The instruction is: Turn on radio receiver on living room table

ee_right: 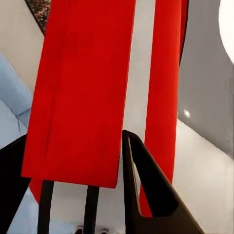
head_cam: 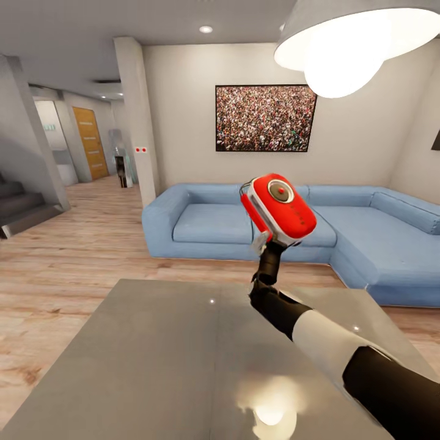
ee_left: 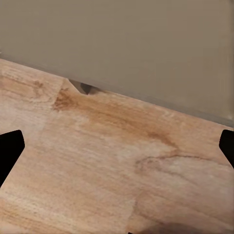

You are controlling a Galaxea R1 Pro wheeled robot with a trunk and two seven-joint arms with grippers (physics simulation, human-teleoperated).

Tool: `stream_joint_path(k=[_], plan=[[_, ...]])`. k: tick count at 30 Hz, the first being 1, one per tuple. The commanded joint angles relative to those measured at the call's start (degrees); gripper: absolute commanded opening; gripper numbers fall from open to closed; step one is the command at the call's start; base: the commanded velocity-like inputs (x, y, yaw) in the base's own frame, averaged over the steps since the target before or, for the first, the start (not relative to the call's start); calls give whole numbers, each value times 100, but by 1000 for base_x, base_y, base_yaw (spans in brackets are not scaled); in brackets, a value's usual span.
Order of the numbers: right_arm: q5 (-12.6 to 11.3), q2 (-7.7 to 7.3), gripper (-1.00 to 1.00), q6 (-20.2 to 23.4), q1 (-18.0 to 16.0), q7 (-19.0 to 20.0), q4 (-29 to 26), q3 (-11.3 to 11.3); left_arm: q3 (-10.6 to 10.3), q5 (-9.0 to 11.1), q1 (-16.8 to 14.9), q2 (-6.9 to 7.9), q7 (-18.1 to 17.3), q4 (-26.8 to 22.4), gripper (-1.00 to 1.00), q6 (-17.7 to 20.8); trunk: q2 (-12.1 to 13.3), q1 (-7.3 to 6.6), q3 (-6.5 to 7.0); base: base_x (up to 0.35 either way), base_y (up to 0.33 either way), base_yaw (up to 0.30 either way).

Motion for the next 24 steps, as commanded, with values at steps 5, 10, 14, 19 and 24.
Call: stream_joint_path(k=[5,10,14,19,24], plan=[[69,0,-100,43,-2,-585,380,891,0,0,1,0,0,0,100,0,0,0,1,0,0,0],[62,0,-100,55,-2,-1149,630,1538,-1,0,0,0,0,0,100,0,0,0,1,0,0,0],[63,0,-100,307,32,-1434,774,1994,0,0,0,0,0,0,100,0,0,0,1,0,0,0],[61,0,-100,805,141,-1953,816,2571,0,0,0,0,-4,0,100,0,0,0,1,0,0,0],[67,-2,-100,1374,252,-2458,822,2848,-1,0,0,0,-5,0,100,0,0,0,1,0,0,0]])
